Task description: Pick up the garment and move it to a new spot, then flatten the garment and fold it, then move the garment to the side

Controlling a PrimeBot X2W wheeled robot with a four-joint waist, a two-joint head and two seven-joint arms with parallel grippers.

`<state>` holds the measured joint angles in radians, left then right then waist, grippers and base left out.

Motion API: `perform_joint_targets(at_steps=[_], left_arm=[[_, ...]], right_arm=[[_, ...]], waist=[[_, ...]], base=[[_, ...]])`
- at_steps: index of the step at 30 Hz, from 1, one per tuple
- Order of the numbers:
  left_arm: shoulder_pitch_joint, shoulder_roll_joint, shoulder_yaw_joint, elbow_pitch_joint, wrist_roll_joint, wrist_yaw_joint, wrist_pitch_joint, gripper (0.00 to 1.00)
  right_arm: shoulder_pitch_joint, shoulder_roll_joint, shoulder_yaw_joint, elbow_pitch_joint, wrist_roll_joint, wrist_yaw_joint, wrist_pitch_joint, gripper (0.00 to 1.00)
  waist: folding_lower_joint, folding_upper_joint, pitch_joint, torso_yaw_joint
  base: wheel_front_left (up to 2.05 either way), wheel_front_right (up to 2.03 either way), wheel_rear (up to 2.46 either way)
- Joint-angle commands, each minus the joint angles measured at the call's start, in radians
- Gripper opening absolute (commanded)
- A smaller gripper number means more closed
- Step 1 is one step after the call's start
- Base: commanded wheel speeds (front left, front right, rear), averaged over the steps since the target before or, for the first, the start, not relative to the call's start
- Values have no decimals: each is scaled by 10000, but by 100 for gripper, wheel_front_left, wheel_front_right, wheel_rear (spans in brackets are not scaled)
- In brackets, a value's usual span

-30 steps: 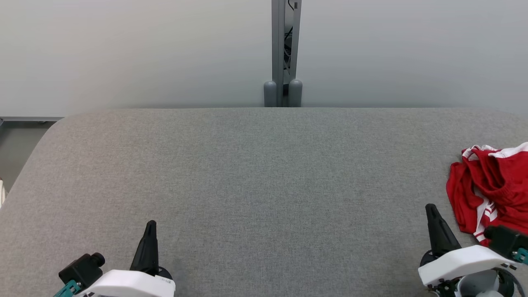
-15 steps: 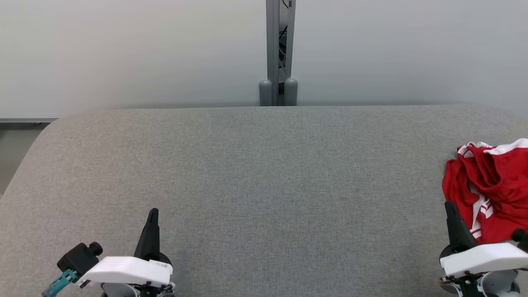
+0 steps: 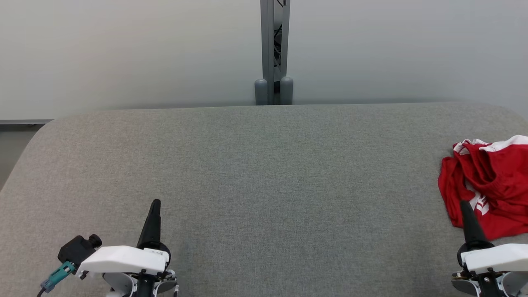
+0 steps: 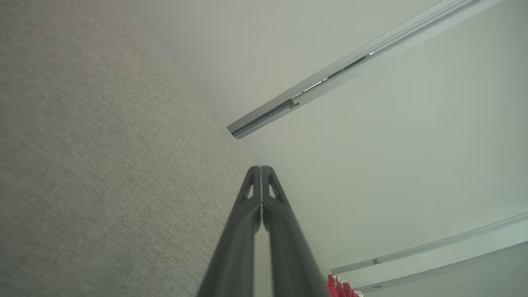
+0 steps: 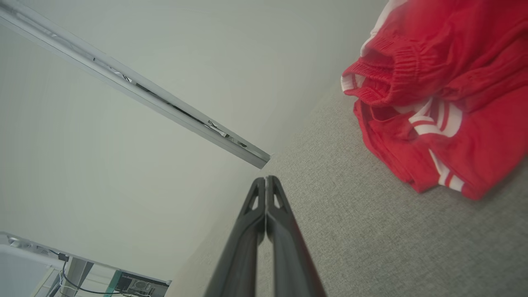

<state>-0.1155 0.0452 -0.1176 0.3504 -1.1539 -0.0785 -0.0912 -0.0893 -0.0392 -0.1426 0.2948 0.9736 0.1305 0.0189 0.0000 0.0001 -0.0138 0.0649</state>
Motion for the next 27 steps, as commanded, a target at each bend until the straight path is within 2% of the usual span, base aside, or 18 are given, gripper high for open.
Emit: perform_joint_targets(at_steps=[1,27], left_arm=[[-400,40,-3,-46,-276,-77,49,0],[-1119,55,-115,304,-2555,-303,529,0]], right_arm=[[4,-96,-128,-207,344,4,107,0],[108,-128,-1057,-530,3115,5,909,0]], waist=[[0,-1,5,-16],[0,-1,85,-271]], base=[[0,0,0],[0,0,0]])
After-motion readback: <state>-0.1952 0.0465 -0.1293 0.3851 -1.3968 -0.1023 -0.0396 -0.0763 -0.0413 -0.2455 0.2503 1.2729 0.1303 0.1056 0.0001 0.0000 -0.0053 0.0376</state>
